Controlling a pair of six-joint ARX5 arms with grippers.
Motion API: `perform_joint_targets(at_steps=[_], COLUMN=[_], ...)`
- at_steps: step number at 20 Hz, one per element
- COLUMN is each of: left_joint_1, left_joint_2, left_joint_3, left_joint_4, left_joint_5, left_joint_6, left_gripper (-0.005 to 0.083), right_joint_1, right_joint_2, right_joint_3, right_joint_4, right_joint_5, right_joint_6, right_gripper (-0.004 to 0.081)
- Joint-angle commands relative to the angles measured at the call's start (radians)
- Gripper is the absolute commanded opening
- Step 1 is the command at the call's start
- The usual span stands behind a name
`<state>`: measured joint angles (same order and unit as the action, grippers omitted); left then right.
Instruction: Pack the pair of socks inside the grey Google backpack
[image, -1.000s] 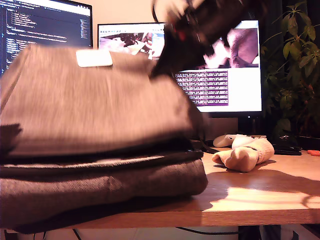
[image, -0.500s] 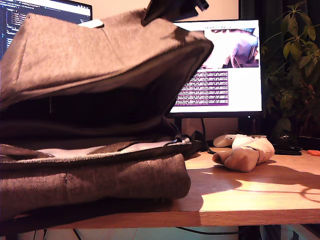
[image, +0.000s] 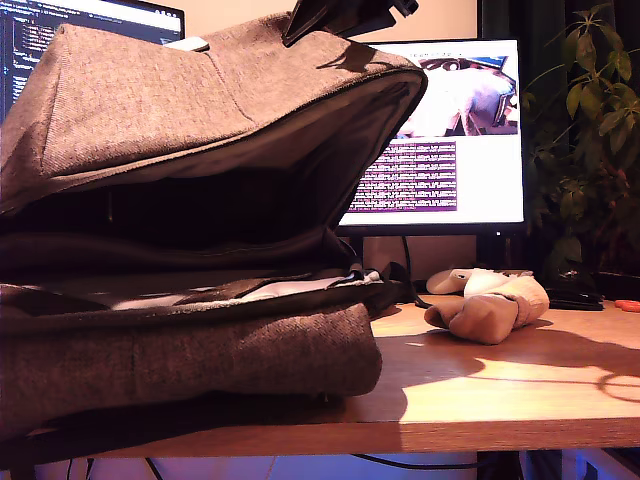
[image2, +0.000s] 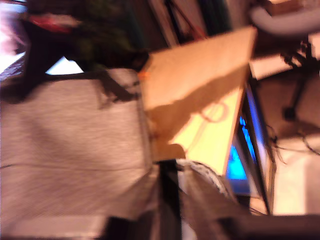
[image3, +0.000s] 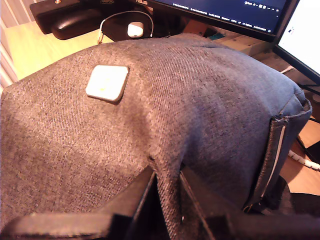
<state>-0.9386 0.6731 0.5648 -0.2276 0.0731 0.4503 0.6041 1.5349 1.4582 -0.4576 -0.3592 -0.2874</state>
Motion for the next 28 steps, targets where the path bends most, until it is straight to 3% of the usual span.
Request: perform_joint_targets(at_steps=[1,4,6,8,14,20,25,28], left_joint_1=[-0.048,-0.141,-0.186,-0.209,-0.196,-0.127,-0.124,-0.143], left_joint_2=[0.051,0.152,0.218,0.273,0.406,0.496,0.505,0.506], left_joint_3=[0.01,0.011,0.012,0.012,0.012,0.012,0.012,0.012], left_joint_4=[0.037,0.097,0.158,0.217,0.402,0.459,0.489,0.462], left_joint_5=[-0.087,-0.28,-0.429,-0.507,-0.706,-0.716,-0.705,-0.639], left_joint_6=[0.005,0.068,0.151,0.158,0.16,0.189,0.186,0.132], left_gripper=[0.049,0.0525,0.0592,0.0688,0.0692,0.0689,0.069,0.069], right_joint_1=[0.009,0.009,0.009,0.009,0.009,0.009,0.009,0.009], right_joint_2=[-0.021,-0.021,-0.021,-0.021,-0.021,-0.021,-0.021,-0.021], right_joint_3=[0.061,0.061,0.061,0.061,0.061,0.061,0.061,0.061], right_joint_4=[0.041,0.04,0.039,0.039,0.027,0.025,0.025,0.024], right_joint_5=[0.0,0.003,0.003,0.003,0.002,0.002,0.002,0.0], right_joint_6=[0.003,0.003,0.003,0.003,0.002,0.0,0.0,-0.001], right_gripper=[-0.0012,-0.0012,-0.0012,-0.0012,-0.0012,-0.0012,-0.0012,-0.0012])
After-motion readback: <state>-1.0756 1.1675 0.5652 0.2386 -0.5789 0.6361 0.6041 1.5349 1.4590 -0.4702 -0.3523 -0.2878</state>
